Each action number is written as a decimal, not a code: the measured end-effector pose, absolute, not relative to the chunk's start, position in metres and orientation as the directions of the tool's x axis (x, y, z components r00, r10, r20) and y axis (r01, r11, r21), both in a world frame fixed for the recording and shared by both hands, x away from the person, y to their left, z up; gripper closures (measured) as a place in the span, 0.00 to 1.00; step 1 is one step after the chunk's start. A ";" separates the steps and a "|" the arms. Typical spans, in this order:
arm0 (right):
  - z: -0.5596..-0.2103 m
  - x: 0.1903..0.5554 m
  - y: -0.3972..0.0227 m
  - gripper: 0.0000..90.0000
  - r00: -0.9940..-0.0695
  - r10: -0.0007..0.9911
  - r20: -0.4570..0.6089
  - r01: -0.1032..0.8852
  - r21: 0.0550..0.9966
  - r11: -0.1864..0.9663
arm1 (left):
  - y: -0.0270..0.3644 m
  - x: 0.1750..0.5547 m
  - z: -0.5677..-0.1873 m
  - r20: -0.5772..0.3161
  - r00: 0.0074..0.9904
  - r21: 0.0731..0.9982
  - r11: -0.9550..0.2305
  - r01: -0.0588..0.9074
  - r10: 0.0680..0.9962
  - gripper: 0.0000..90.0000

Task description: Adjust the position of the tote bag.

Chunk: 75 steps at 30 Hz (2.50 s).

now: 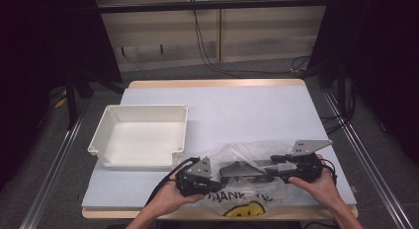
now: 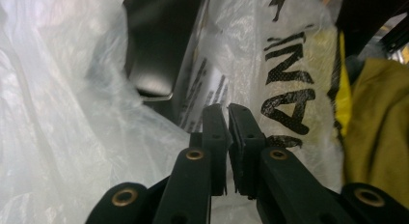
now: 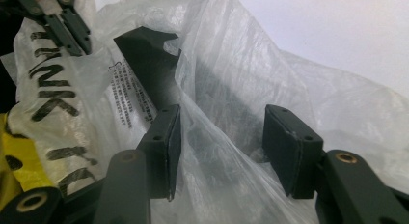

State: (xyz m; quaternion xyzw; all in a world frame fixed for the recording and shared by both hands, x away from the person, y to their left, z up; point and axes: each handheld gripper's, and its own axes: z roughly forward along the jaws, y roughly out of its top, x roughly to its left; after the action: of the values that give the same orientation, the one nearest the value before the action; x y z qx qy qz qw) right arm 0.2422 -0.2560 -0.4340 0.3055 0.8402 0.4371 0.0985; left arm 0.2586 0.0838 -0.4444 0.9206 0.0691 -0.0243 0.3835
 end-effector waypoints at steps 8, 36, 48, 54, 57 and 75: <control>-0.438 0.241 -0.251 0.55 -0.797 0.602 0.056 0.404 0.790 0.462 | 0.084 0.269 -0.460 -0.083 0.986 0.674 -0.721 0.162 0.144 0.97; -0.448 0.280 -0.294 1.00 -0.681 0.731 0.032 0.487 0.766 0.420 | 0.085 0.272 -0.459 -0.018 0.990 0.630 -0.767 0.121 0.142 0.98; -0.481 0.293 -0.301 1.00 -0.667 0.744 0.027 0.537 0.709 0.456 | 0.093 0.271 -0.467 -0.013 0.987 0.619 -0.774 0.132 0.157 1.00; -0.482 0.294 -0.302 1.00 -0.654 0.756 0.025 0.544 0.709 0.448 | 0.096 0.270 -0.467 -0.030 0.985 0.616 -0.772 0.153 0.172 1.00; -0.476 0.291 -0.301 1.00 -0.664 0.747 0.022 0.517 0.735 0.438 | 0.096 0.274 -0.468 -0.050 0.982 0.636 -0.752 0.171 0.181 1.00; -0.412 0.255 -0.315 0.71 -0.680 0.729 0.076 0.404 0.869 0.285 | 0.100 0.279 -0.425 -0.064 0.974 0.765 -0.616 0.187 0.216 0.93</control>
State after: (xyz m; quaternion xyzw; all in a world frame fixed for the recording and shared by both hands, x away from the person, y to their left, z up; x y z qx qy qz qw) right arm 0.2551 -0.3152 -0.4117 0.3617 0.7832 0.4759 0.1710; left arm 0.2787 0.0996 -0.4250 0.8987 0.1123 0.0171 0.4237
